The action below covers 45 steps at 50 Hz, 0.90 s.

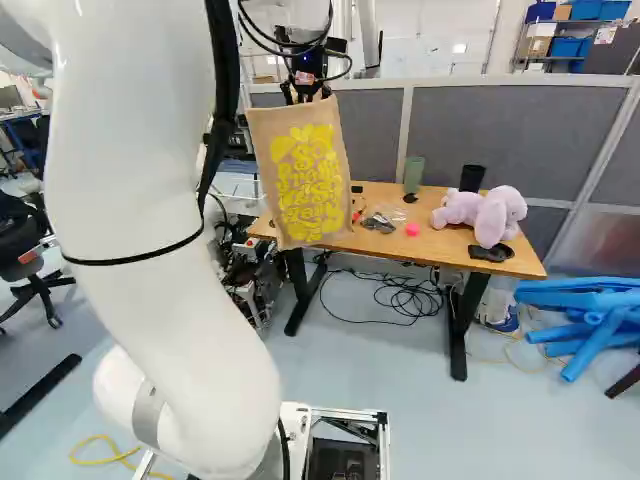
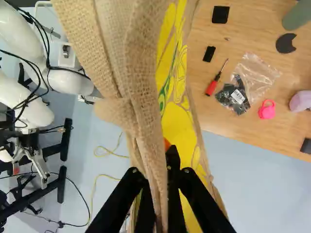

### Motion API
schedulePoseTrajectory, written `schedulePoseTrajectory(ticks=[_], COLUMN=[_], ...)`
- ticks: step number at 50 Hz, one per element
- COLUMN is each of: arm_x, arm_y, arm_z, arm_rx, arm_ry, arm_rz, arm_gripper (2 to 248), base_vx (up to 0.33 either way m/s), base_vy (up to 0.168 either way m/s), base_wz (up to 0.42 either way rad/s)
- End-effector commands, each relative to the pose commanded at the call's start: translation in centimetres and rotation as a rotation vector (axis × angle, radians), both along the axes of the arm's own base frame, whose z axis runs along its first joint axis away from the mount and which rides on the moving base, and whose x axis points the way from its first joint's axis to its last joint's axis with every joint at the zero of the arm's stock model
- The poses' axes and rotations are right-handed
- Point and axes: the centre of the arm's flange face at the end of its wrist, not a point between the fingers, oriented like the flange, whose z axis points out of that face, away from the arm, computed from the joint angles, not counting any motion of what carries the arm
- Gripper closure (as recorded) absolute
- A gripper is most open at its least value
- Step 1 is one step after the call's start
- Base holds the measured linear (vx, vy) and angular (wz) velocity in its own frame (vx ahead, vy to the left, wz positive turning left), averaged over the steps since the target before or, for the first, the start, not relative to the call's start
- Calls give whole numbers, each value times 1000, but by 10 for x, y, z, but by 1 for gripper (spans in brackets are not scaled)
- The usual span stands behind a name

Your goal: Pick up the bag on the ground and place it on the table

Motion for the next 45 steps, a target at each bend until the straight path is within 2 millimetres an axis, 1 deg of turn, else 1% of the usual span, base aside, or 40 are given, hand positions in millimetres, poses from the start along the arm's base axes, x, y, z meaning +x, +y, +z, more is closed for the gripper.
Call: schedulePoseTrajectory(ticks=[45], arm_x=[0], arm_y=[0], arm_z=[0], arm_rx=[0], arm_ry=[0], arm_rz=[0], arm_gripper=[229], base_vx=[196], base_vy=[50], base_wz=[-26])
